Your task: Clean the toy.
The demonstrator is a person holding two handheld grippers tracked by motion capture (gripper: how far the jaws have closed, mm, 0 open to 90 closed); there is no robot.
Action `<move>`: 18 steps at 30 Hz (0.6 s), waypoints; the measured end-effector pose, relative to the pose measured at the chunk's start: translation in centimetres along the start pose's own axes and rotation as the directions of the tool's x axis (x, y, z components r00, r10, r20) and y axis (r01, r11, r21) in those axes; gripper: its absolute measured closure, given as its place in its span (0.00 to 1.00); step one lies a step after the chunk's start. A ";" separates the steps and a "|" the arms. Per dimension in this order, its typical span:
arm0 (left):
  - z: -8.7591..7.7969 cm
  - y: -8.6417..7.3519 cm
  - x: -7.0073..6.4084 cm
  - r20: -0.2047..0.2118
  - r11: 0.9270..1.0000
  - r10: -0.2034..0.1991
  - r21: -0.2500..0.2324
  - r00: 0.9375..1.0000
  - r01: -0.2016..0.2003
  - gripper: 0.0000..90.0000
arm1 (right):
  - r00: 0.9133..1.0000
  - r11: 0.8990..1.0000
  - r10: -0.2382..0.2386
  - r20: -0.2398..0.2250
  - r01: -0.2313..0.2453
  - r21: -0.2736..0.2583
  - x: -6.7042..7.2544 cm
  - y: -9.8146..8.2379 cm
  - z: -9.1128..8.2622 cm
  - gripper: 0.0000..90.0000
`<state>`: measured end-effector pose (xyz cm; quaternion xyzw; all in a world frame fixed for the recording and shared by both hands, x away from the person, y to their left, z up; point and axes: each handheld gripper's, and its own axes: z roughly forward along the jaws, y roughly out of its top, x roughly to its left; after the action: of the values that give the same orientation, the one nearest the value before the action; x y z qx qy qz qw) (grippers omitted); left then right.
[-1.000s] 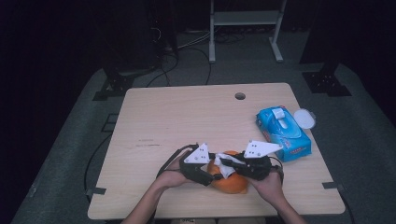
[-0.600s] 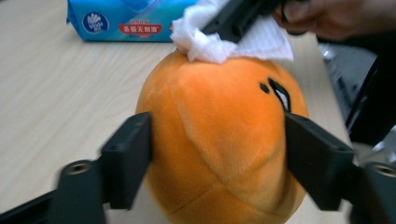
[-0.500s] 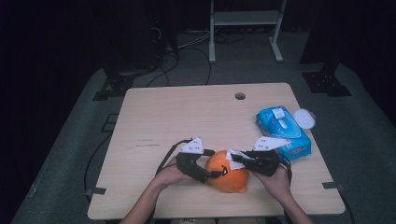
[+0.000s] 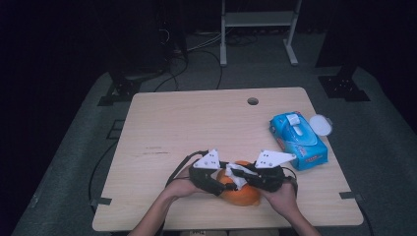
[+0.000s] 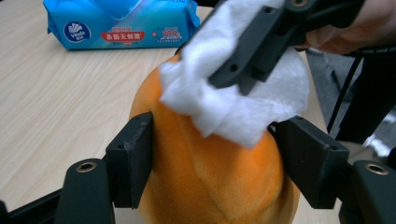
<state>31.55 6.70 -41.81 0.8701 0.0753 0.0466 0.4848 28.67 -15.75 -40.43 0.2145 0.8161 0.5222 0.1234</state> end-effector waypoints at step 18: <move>-0.4 -1.1 1.6 0.041 0.991 -0.130 -0.013 0.991 0.131 0.22 | 0.996 0.995 0.078 0.038 -0.080 0.056 -2.8 -1.4 -1.2 0.89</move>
<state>32.95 7.94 -42.53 0.8603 0.1220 -0.0019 0.4950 30.29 -18.53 -41.30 0.2592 0.8194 0.4990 0.1110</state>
